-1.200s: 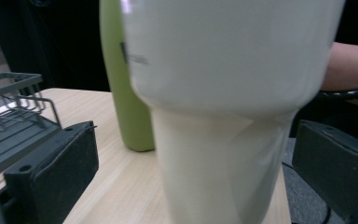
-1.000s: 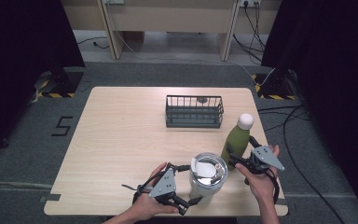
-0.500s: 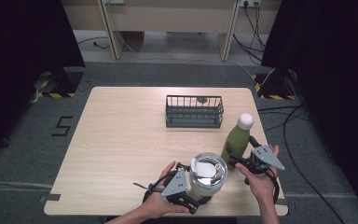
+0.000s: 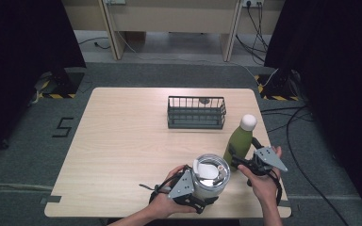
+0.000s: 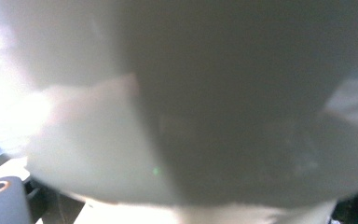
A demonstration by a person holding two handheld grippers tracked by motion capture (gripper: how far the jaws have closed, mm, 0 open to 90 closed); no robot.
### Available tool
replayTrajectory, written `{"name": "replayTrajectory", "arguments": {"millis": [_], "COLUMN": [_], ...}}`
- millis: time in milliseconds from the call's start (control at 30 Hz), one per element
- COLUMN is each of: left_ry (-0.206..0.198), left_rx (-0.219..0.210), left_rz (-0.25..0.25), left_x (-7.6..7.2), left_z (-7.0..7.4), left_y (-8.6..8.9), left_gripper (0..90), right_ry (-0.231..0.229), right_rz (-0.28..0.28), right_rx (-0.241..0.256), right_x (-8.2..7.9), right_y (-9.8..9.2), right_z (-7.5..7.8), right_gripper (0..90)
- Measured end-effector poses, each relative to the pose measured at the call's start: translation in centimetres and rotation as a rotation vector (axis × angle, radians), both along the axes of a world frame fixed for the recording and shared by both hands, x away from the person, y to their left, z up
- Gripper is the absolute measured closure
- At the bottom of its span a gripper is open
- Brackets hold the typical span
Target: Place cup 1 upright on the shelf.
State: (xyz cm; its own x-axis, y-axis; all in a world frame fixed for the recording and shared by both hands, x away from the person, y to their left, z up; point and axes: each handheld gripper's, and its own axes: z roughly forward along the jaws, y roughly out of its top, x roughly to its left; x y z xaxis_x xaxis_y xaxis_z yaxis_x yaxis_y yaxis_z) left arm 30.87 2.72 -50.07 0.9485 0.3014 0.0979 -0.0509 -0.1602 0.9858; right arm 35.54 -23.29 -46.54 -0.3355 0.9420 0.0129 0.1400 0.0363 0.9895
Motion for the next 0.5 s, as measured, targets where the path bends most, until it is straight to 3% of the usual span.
{"name": "replayTrajectory", "arguments": {"millis": [500], "left_ry": [0.006], "left_rx": [0.014], "left_rz": [-0.003], "left_x": [-0.15], "left_z": [0.26], "left_y": [0.11], "left_gripper": [8.0], "right_ry": [0.001], "right_rz": [-0.001], "right_rx": [0.006], "right_x": [-0.09], "right_y": [-0.02], "right_z": [-0.19], "right_gripper": [9.6]}}
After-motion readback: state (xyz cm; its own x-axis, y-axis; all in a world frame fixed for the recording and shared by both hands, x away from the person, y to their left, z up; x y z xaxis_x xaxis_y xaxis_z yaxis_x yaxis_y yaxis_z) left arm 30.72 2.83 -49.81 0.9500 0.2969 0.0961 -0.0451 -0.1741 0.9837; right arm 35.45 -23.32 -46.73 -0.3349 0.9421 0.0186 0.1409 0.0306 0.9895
